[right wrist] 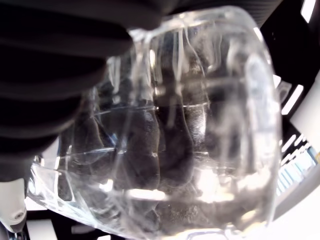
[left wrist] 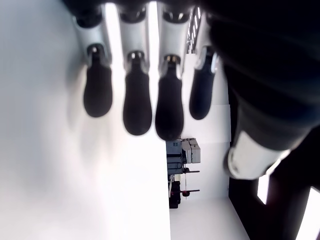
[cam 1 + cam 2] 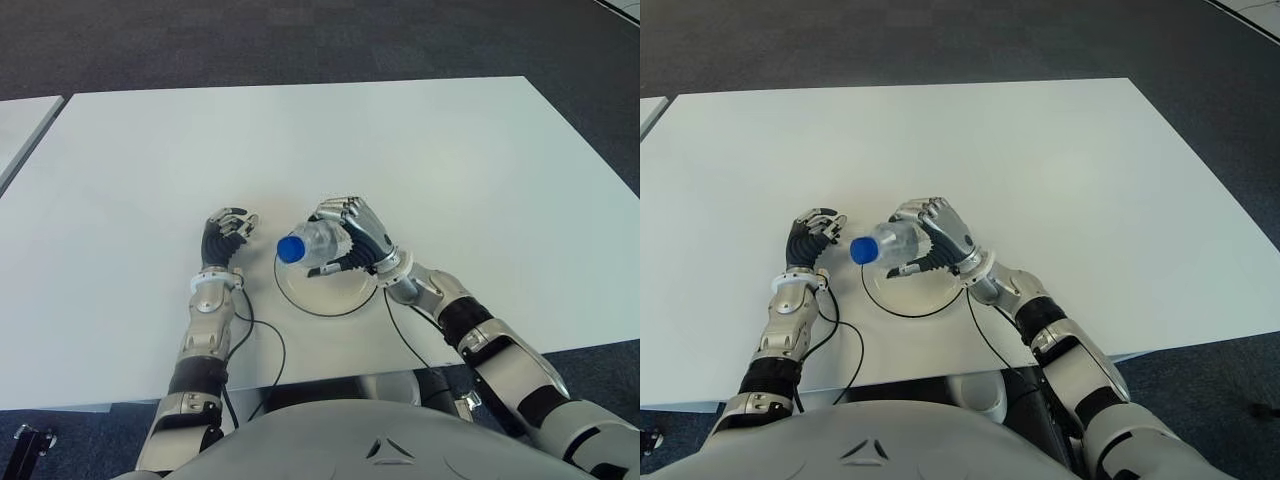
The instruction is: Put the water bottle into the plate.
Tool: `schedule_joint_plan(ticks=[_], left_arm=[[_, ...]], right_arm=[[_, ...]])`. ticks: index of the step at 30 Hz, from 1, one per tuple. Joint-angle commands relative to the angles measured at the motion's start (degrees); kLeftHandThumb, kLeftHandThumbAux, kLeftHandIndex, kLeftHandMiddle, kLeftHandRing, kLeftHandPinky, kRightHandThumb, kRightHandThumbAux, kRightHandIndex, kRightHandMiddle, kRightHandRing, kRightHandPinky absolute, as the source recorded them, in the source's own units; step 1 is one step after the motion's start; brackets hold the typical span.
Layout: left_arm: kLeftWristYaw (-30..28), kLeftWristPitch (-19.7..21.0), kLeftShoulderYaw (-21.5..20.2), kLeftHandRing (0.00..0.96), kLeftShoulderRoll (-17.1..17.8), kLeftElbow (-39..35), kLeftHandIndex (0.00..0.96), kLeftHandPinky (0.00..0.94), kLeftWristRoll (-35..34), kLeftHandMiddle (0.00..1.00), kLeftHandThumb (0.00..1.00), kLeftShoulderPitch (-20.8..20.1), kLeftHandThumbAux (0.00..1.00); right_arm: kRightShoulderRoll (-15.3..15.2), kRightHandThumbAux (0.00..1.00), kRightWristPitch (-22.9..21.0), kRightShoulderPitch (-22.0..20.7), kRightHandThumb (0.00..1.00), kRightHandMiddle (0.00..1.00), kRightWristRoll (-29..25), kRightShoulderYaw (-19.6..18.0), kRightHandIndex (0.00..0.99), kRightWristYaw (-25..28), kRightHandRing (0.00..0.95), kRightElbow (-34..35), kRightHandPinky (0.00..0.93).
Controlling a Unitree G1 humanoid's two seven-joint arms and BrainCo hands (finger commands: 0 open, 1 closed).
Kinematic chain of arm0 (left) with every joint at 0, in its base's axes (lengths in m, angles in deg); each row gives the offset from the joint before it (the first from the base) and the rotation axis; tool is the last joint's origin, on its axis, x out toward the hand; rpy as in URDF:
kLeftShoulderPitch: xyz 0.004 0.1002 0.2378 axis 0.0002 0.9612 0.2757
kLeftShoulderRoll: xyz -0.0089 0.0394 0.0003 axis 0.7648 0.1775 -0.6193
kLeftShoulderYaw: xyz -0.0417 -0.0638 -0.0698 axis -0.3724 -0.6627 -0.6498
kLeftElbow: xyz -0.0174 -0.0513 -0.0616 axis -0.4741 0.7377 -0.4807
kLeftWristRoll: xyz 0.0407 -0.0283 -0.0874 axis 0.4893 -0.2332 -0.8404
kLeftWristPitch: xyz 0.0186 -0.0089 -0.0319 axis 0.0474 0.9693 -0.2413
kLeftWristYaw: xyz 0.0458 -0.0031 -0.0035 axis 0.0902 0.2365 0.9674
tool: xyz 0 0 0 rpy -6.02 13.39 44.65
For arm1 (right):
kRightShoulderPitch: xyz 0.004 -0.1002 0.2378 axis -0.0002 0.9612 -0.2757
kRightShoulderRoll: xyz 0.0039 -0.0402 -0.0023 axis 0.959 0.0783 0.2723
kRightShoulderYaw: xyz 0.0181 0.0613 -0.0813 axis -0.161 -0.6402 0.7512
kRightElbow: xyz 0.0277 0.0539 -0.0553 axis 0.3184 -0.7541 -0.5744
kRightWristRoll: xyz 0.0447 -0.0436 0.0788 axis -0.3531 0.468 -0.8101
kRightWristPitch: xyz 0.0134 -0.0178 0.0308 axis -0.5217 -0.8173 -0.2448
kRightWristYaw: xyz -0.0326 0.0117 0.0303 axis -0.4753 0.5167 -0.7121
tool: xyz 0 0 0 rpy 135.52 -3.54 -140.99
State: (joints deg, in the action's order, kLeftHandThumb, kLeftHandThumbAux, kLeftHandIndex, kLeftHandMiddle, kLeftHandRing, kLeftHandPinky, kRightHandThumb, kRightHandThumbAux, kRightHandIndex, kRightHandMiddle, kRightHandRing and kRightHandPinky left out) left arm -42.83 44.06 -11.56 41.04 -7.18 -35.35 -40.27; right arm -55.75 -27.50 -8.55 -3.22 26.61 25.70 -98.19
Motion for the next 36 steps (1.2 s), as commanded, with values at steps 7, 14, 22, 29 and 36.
schedule_joint_plan(ticks=[7,14,22,29,36], left_arm=[[-0.08,3.91,-0.31,0.628,-0.80,2.25,0.434,0.620,-1.11,0.635,0.706,2.29,0.716],[0.12,3.73,-0.29,0.633,-0.68,2.70,0.433,0.626,-1.02,0.639,0.706,2.12,0.716],[0.16,4.19,-0.32,0.628,-0.77,2.39,0.433,0.615,-1.15,0.636,0.707,2.14,0.716],[-0.11,3.36,-0.42,0.640,-0.75,2.71,0.434,0.637,-1.32,0.647,0.706,2.17,0.715],[-0.16,3.36,-0.37,0.644,-0.65,3.02,0.434,0.638,-1.27,0.656,0.707,1.98,0.715]], right_arm=[[-0.35,0.722,-11.65,2.62,0.705,0.924,-0.94,1.32,0.437,17.75,0.905,5.92,0.893],[-0.54,0.721,-18.16,4.38,0.706,0.911,0.66,2.02,0.438,23.29,0.904,10.22,0.889],[-1.19,0.721,-21.46,5.39,0.704,0.882,-1.39,2.20,0.439,30.64,0.877,13.60,0.852],[-1.27,0.718,-24.63,7.13,0.704,0.779,-4.36,1.37,0.440,37.30,0.779,17.02,0.766],[-1.16,0.720,-29.09,9.35,0.694,0.605,-5.36,0.59,0.426,41.13,0.646,21.48,0.664]])
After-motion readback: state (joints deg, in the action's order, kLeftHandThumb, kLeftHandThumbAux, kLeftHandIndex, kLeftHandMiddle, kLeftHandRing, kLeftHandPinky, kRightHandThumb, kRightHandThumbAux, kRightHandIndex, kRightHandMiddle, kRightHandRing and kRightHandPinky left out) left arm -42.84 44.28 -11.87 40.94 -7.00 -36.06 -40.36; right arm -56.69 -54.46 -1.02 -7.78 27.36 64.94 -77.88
